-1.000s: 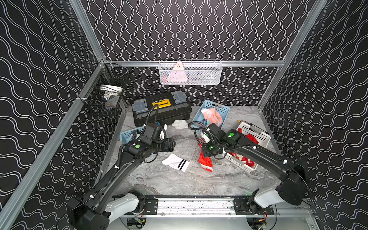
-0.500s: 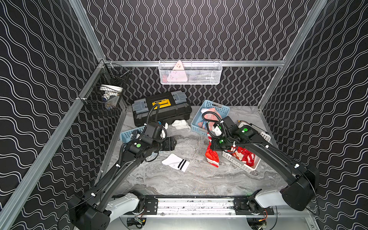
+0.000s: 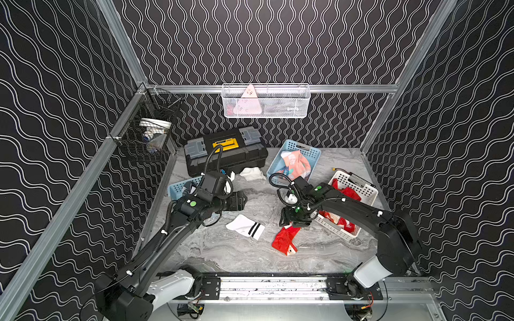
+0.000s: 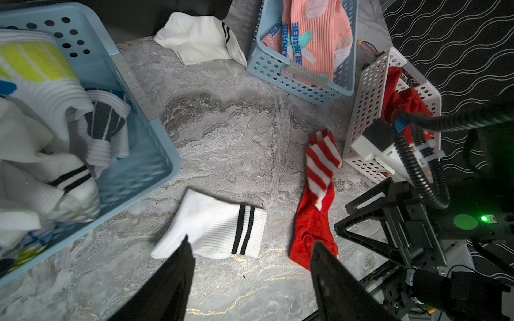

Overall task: Sort the socks into the basket by color
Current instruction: Place the sock at the center of the board, then pick up the sock at the center of the board.

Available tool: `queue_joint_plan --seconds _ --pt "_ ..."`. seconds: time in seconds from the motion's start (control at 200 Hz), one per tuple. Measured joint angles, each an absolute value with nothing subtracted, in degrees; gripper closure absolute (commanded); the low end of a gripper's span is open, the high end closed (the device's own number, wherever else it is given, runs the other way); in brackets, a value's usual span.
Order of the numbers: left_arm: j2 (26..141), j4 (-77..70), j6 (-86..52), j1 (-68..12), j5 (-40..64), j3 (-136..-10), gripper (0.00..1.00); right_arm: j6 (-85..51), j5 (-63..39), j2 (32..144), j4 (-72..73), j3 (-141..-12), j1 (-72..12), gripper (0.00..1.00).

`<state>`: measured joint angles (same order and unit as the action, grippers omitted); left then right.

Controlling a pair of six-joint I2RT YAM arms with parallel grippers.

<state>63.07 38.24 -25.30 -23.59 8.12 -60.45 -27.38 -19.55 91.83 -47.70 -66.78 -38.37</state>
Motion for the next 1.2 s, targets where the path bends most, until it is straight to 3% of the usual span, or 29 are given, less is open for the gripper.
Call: queue_joint_plan --seconds 0.22,0.415,0.736,0.826,1.056,1.091,1.201 --pt "63.13 38.52 -25.3 -23.62 8.14 -60.47 0.29 -27.66 -17.37 92.14 -47.92 -66.11 -40.64 0.22" --pt "63.05 38.59 -25.32 -23.73 8.16 -60.45 0.29 -27.86 -9.56 92.62 -49.17 -67.79 -40.4 0.21" --pt "62.98 38.59 -25.32 -24.25 8.29 -60.45 0.29 -24.6 -2.04 101.8 -47.42 -73.54 -38.5 0.21" --pt "62.96 38.59 -25.34 -24.34 8.12 -60.45 0.29 -24.29 -0.69 103.96 -46.54 -73.38 -38.24 0.32" --pt "63.09 38.59 -25.34 -24.36 8.08 -60.45 0.29 -23.31 -0.49 105.65 -44.12 -71.59 -37.39 0.95" --pt "63.18 38.59 -25.34 -24.36 8.05 -60.45 0.29 -23.31 -0.47 105.62 -43.83 -71.59 -37.3 1.0" --pt "63.59 38.57 -25.34 -24.36 7.92 -60.42 0.29 -23.07 -0.43 104.33 -43.83 -71.77 -37.01 1.0"
